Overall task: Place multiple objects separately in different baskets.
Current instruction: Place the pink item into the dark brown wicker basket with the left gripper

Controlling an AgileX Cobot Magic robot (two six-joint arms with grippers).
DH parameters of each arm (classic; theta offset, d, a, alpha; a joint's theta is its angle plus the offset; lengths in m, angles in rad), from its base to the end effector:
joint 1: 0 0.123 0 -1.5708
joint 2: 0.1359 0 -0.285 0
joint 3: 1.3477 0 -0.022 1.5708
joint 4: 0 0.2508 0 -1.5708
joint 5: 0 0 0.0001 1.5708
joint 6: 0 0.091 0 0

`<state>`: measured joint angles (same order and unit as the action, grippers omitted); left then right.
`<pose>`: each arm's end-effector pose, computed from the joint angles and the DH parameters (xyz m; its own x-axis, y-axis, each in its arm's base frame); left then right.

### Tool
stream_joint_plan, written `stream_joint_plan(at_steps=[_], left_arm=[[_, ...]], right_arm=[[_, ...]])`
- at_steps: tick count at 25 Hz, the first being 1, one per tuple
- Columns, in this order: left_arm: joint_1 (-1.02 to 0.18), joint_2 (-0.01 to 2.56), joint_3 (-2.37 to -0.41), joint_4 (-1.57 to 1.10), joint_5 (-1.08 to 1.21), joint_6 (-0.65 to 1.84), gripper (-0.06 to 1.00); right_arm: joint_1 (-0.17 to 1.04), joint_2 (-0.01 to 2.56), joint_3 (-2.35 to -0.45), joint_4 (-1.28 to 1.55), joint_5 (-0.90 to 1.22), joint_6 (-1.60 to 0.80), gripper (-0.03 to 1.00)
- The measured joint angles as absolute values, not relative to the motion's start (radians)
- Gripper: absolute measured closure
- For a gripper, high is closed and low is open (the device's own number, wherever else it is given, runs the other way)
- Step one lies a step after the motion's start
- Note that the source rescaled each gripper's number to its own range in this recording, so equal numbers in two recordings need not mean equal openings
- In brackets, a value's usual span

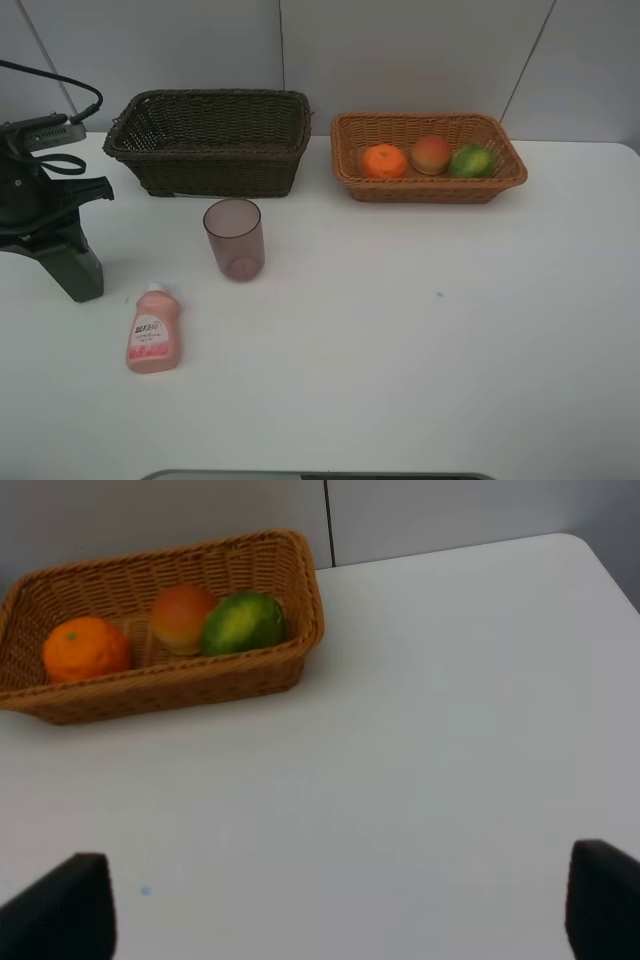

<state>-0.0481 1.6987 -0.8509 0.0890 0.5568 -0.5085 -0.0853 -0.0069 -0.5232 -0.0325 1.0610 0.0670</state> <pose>0.2939 -0.0099 0.1532 -0.8925 -0.3766 -0.2482 -0.3726 0.9257 -0.0646 -0.0089 -0.0018 0.2837 -0.4213 0.0873 -0.9027 0.1324 0.9906 0.0340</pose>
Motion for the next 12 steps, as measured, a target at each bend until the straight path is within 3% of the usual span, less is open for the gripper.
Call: stream_joint_plan(at_steps=[12], left_arm=[[-0.048,1.702,-0.867,0.089,0.576,-0.505,0.51]], right_arm=[[-0.085,-0.007,-0.523,-0.032,1.061,0.067,-0.03]])
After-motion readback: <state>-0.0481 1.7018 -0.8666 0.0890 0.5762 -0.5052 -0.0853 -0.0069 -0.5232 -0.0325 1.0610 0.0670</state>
